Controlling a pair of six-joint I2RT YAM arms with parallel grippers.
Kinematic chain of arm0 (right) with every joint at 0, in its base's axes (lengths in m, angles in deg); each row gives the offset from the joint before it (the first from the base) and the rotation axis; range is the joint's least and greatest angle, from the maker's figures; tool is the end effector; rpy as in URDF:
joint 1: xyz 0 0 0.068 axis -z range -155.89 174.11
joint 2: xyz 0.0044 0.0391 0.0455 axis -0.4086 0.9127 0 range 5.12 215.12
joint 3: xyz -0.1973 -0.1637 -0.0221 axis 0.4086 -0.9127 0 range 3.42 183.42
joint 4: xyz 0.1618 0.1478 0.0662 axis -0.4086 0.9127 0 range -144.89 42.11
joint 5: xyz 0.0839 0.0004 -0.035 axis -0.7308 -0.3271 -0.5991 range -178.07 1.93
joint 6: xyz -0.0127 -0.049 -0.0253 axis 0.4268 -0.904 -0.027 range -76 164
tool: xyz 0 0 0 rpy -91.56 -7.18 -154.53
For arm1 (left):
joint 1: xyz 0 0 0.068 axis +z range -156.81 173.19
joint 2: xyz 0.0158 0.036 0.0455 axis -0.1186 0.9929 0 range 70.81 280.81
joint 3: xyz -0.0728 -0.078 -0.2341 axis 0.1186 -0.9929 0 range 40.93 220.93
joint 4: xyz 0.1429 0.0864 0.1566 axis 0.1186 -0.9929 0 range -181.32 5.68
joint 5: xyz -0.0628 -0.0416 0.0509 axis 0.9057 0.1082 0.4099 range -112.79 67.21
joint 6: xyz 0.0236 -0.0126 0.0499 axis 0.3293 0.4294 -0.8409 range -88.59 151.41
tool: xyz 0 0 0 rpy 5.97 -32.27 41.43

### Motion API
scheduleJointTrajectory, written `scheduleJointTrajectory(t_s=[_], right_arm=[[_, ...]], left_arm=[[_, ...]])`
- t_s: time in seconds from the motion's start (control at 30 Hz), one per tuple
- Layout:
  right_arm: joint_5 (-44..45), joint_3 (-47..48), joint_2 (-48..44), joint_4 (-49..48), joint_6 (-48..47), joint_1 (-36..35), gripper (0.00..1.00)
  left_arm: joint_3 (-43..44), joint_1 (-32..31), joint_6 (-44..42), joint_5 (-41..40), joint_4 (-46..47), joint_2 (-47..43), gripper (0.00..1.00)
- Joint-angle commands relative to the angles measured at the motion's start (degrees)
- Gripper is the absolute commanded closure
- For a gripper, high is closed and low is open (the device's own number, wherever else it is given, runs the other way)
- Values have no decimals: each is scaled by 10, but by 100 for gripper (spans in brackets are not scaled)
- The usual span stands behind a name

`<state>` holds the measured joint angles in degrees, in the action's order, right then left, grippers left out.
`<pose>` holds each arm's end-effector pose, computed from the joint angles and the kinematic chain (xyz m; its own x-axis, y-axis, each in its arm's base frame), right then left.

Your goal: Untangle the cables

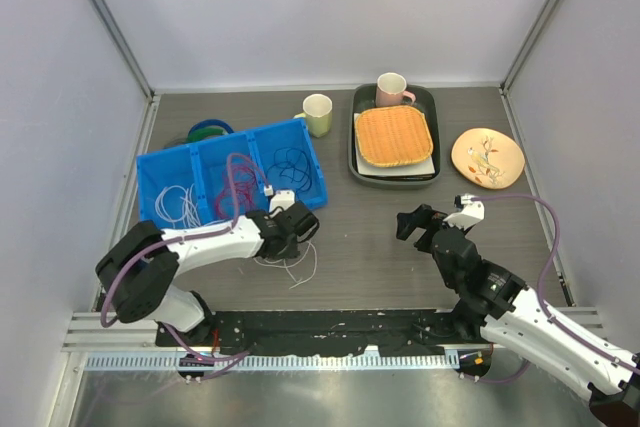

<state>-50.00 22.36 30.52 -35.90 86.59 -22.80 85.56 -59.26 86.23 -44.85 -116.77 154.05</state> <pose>0.0905 0.0610 0.2107 -0.3479 0.4080 -0.8441 0.0553 0.9077 0.4159 0.1510 -0.1719 0.1709 -0.8720 -0.1088 -0.4773 -0.0908 0.9940 -0.0606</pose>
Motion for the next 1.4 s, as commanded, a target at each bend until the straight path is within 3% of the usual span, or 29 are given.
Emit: scheduleJointTrajectory(t_s=[0.0, 0.03, 0.2, 0.27, 0.47, 0.57, 0.67, 0.77, 0.9, 1.0, 1.2, 1.37], right_arm=[[12, 7, -3, -5, 4, -1, 1], [13, 6, -3, -5, 6, -1, 0], [6, 6, -5, -4, 7, -2, 0], [6, 4, -7, -5, 8, -2, 1], [1, 3, -9, -9, 9, -1, 0], [-2, 3, -13, -7, 7, -1, 0], [0, 2, -19, -8, 8, -2, 0], [0, 0, -26, -6, 8, -1, 0], [0, 0, -33, -3, 7, -1, 0], [3, 1, -39, 3, 7, -1, 0], [9, 3, -43, 9, 6, -1, 0], [16, 3, -41, 10, 4, -1, 0]], left_arm=[[29, 0, -20, -3, 10, 17, 88], [37, 0, -14, -6, -8, 19, 100], [92, 0, -18, -55, -81, -47, 100], [107, 0, -18, -93, -98, -120, 100], [154, 0, -52, -183, -68, -284, 100], [194, 0, -100, -232, -45, -308, 100], [256, 5, -159, -294, -39, -295, 100], [338, 44, -201, -305, -73, -249, 100], [420, 179, -226, -239, -102, -209, 100], [463, 243, -244, -232, -113, -198, 100], [513, 313, -256, -256, -125, -172, 100], [627, 337, -288, -232, -147, -127, 100]])
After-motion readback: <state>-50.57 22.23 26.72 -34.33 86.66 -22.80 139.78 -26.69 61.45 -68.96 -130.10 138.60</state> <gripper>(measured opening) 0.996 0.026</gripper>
